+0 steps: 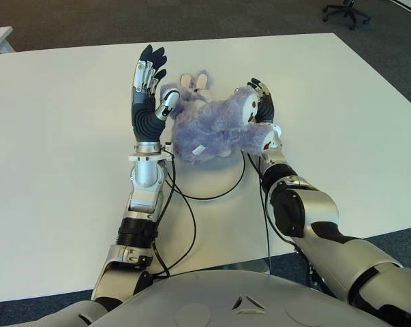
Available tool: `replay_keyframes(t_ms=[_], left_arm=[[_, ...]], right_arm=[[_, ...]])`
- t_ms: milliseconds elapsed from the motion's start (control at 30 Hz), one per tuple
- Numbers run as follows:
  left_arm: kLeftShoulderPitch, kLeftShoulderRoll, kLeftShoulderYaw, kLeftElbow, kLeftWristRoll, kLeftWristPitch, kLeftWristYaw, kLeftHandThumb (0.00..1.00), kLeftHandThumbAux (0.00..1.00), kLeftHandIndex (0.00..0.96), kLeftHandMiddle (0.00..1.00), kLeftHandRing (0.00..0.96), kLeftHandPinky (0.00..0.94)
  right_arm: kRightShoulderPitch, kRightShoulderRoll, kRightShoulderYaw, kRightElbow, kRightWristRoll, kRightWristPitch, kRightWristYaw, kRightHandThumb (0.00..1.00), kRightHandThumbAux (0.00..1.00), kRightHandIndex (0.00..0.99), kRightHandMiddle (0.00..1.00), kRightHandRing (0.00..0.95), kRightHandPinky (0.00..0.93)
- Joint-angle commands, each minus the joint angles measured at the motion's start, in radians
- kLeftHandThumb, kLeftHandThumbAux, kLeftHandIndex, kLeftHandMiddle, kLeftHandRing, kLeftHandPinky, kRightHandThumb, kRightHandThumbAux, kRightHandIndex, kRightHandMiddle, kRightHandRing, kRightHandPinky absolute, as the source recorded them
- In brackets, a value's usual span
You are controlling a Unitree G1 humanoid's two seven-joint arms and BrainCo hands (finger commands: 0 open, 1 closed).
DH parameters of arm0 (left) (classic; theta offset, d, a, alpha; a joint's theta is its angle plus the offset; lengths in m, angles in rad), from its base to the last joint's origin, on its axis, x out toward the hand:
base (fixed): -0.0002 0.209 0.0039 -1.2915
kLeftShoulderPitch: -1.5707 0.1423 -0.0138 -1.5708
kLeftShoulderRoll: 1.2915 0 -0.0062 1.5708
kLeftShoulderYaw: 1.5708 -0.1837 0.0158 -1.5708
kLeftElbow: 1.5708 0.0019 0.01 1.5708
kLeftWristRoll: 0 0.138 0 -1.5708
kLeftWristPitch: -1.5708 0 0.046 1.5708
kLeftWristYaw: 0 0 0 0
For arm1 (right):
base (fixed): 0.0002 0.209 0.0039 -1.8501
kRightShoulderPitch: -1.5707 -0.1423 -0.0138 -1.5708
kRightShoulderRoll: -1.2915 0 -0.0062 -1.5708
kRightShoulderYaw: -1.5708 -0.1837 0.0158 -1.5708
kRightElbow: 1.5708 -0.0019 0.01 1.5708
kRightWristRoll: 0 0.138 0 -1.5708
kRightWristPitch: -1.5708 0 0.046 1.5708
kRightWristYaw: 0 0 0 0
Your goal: Put the doll into the plate.
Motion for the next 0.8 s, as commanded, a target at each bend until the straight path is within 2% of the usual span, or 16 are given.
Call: replay_keyframes(t_ms=[33,233,633,800], left_arm=[[0.058,0.019,0.01,0.002,-0.019,0.006,-0.032,0.058,0.448,0.019,0.151,0.138,0.132],[0.062,0.03,0.024,-0.028,-0.047,0.035,-0.053,0.076,0.46,0.033,0.165,0.161,0.174],[0.082,0.025,0.042,-0.106,-0.101,0.101,-0.072,0.131,0.482,0.046,0.185,0.18,0.19],[0.094,0.041,0.064,-0.127,-0.143,0.106,-0.11,0.096,0.44,0.02,0.169,0.163,0.137]], right_arm=[[0.158,0.017,-0.015,0.086,0.016,0.064,-0.006,0.069,0.766,0.167,0.183,0.165,0.164],[0.159,0.017,-0.015,0.086,0.016,0.065,-0.004,0.061,0.755,0.16,0.178,0.16,0.151],[0.16,0.017,-0.011,0.086,0.012,0.067,-0.01,0.065,0.758,0.163,0.185,0.163,0.152],[0.16,0.017,-0.011,0.086,0.012,0.067,-0.011,0.059,0.76,0.162,0.187,0.167,0.159]])
